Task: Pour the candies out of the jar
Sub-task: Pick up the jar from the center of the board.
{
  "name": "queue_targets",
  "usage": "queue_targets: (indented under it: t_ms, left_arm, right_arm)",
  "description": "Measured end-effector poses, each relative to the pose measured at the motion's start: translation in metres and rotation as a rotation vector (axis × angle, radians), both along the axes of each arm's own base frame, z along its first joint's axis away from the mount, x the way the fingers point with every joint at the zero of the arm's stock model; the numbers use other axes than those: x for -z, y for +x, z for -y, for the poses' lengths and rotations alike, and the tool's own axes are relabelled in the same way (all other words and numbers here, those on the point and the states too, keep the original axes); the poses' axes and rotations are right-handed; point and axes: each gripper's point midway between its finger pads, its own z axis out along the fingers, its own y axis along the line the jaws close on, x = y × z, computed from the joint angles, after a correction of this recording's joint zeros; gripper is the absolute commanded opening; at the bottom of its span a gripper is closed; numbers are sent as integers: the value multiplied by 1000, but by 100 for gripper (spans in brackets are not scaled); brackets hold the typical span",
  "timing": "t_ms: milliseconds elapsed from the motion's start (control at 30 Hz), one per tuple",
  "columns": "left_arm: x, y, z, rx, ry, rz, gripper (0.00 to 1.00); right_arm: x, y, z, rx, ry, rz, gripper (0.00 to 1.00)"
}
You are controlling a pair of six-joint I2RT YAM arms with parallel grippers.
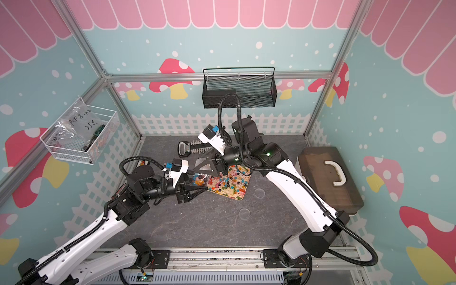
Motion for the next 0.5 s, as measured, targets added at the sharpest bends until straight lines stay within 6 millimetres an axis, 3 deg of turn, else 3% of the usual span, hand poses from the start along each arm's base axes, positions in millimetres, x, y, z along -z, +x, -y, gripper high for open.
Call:
queue_targets:
  t_ms: [100,167,367,500]
  left_arm:
    - [3,3,-1,-28,-12,12,56]
    - [7,8,-4,-63,-19,12,56]
    - [17,20,-8,-144,-44,9,57]
    - [17,26,-8,-166,-52,16,57]
  right_arm:
    - [0,4,5,62,-1,4,74]
    - [-3,7,12,124,17,6,77]
    - [-15,13,36,338,155,-32,76]
    - [-22,22,37,409,206,-68,75]
